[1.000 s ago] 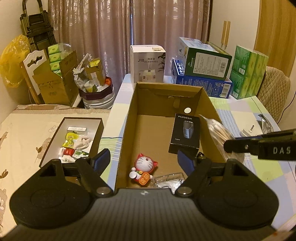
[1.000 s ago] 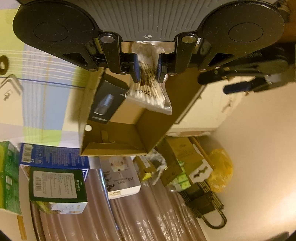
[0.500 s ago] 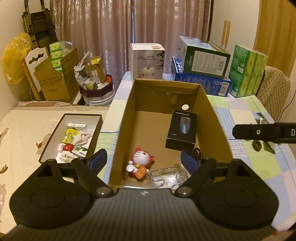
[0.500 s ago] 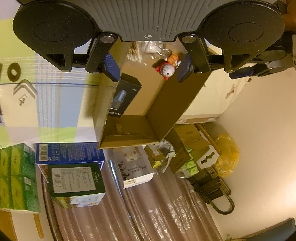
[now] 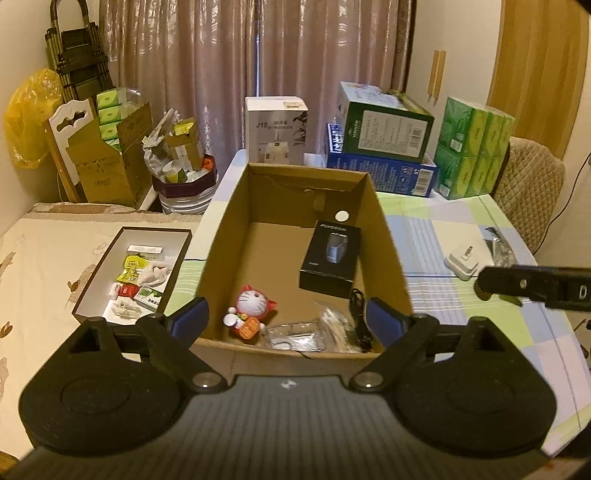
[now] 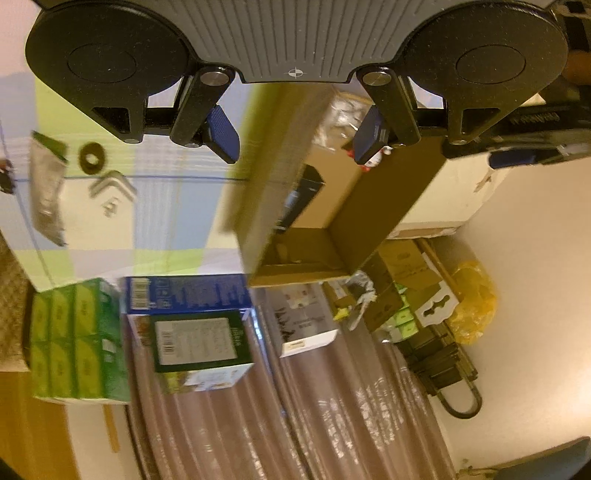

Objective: Organize objects
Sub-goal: 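Withdraw both tools from the cardboard box back over the table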

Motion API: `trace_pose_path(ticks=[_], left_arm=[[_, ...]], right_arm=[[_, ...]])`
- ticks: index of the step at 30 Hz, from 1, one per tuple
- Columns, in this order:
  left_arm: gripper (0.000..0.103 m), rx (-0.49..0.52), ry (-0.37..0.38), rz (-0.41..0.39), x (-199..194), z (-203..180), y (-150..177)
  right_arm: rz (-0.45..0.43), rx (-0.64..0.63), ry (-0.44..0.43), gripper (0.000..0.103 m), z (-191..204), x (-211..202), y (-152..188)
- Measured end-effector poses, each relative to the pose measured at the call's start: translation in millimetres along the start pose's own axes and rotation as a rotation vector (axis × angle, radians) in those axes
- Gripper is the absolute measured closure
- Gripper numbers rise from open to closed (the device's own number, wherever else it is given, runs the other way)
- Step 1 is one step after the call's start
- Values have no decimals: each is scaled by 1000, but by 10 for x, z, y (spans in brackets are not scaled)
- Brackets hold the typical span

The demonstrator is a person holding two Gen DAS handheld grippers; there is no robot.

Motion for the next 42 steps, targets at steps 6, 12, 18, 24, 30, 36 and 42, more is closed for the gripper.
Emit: trace_pose_path(ticks=[6, 12, 18, 24, 30, 36, 42], left_arm=[[4, 16, 28, -33, -166, -303, 3], [1, 42, 68, -70, -280, -713, -27], [1, 94, 119, -87, -318, -1215, -63], [1, 151, 178, -79, -291, -1696, -34], [1, 183, 203, -56, -155, -2044, 11], [1, 189, 228, -27, 60, -2291, 44], [1, 202, 236, -4, 406, -2495, 37]], right_arm=[[0, 79, 49, 37, -453, -263, 265], [-18, 169, 107, 36, -960, -591, 483], [-43, 247, 165, 36, -1426, -931, 673], [-69, 306, 211, 36, -1782, -1183, 794], [-90, 329, 254, 35, -2046, -1329, 822], [-100, 349, 280, 35, -2305, -1317, 762], [-98, 353, 312, 35, -2596, -1196, 664]])
Point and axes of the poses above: each gripper's, at about its wrist camera, not at the fingertips, and x roughly the way its jaws point, z to its left, y to its underside, the point moved 10 cm from there along x, roughly the way its jaws point, and after that the axes turned 12 degrees about z, right-handed, at the moved point
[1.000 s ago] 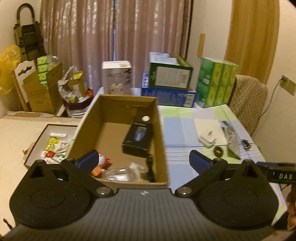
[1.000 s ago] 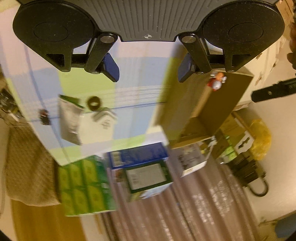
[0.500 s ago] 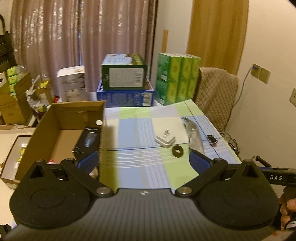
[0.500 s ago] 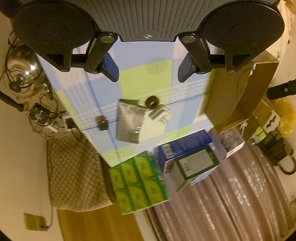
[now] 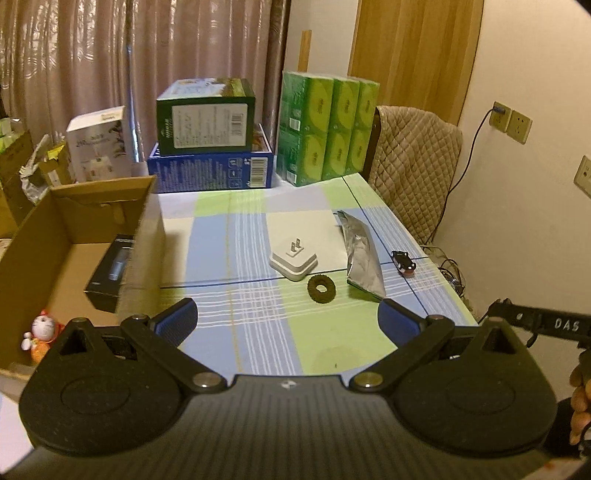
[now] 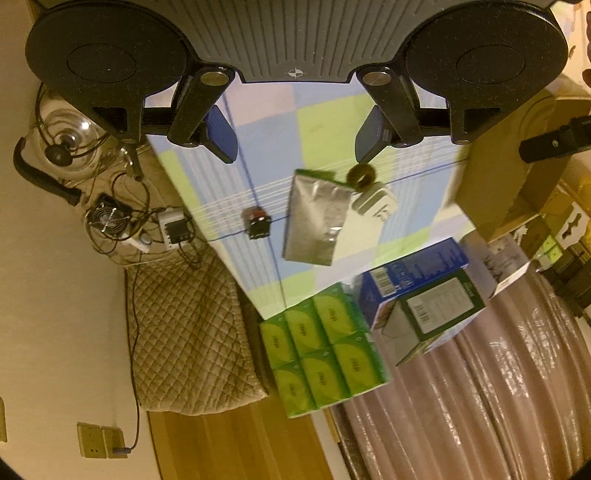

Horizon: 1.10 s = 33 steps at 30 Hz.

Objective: Organize objects
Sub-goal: 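Withdraw both tools from the cardboard box back over the table, then grasp the brown hair tie with the left tool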

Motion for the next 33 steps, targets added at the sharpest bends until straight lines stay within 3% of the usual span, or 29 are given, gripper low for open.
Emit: trace_pose_path(ticks=[10, 25, 33], left_arm=[[2, 27, -29, 26, 804, -90, -42], [20, 68, -10, 59, 1805, -289, -150], [37, 146, -11, 85, 2195, -434, -207]], right_arm=[[1, -57, 38, 35, -191, 588, -340], [11, -112, 51, 36, -363, 1402, -674], [20, -117, 45, 36, -384, 1641, -778]])
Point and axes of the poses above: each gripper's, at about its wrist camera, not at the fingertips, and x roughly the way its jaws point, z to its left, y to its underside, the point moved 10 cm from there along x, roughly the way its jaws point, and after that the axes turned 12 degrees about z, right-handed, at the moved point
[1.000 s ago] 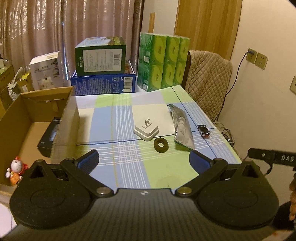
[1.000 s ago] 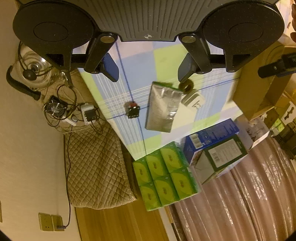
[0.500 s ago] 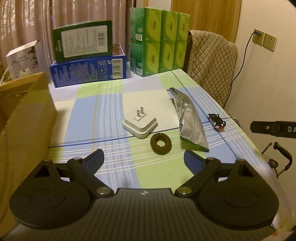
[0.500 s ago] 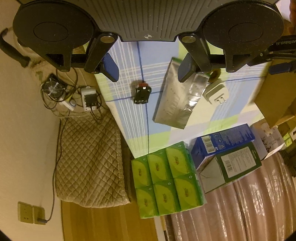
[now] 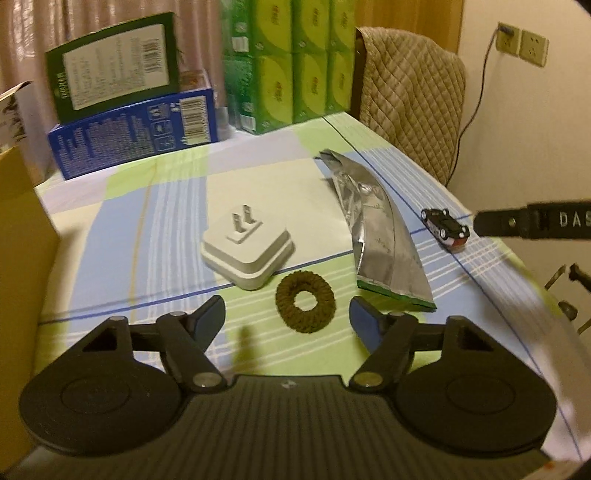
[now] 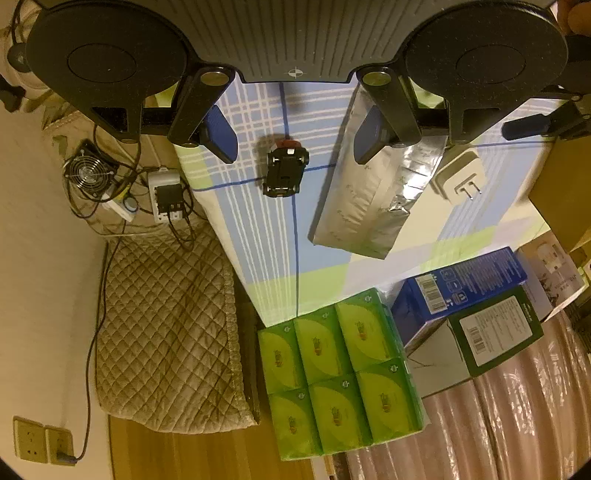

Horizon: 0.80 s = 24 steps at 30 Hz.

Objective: Organize objects
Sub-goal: 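Grasp the brown hair tie with the left tool, then grasp the black toy car with the right tool while the left tool holds the hair tie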

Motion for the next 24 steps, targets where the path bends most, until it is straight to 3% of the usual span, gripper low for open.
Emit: trace_pose_path(ticks=[8, 14, 17, 24], left_arm=[[61, 32, 8, 33, 256, -57, -43], [86, 46, 31, 52, 283, -111, -51], [89, 34, 39, 63, 236, -77, -31], [89, 32, 58, 67, 6, -33, 105]], right_arm=[[4, -12, 2, 36, -7, 181, -104], [25, -1, 5, 36, -35, 378, -186], [40, -5, 13, 38, -38, 486, -220], [85, -57, 60, 67, -10, 710, -203]])
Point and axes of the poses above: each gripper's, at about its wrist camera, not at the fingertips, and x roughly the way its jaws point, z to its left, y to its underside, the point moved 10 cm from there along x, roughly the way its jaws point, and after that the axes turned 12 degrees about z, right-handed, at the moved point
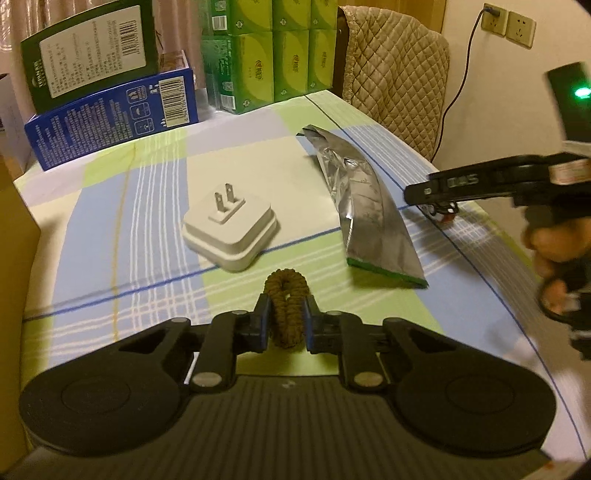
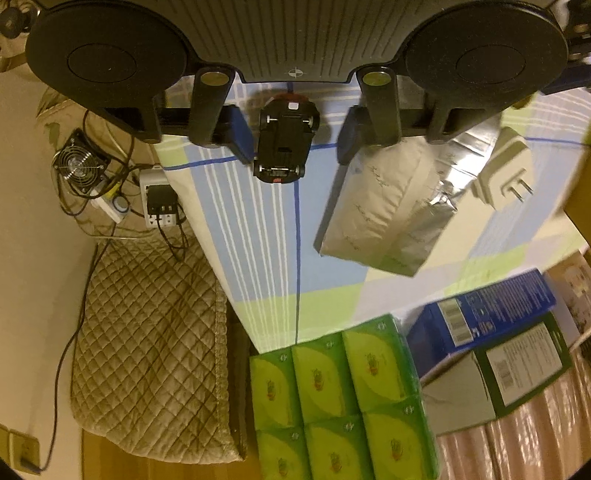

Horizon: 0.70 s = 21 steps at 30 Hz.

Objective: Organize objects
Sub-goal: 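Grasp the black toy car with the right tool while the left tool holds the hair tie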

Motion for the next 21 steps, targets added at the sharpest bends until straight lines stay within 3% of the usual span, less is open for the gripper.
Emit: trace_pose_path(ticks=[1, 6, 11, 15, 21], left_arm=[[89, -7, 5, -2, -43, 2, 27], [89, -23, 23, -1, -178, -13, 143], [89, -41, 28, 6, -313, -11, 288], [89, -53, 26, 15, -479, 14, 507], [89, -85, 34, 43, -623, 65, 891]], right_arm=[[6, -8, 4, 73, 3, 12, 16], [19, -3, -2, 74, 2, -56, 68], [49, -16, -72, 74, 208, -359, 275], [103, -27, -141, 74, 458, -597, 694], [185, -108, -160, 74, 774, -777, 1408]])
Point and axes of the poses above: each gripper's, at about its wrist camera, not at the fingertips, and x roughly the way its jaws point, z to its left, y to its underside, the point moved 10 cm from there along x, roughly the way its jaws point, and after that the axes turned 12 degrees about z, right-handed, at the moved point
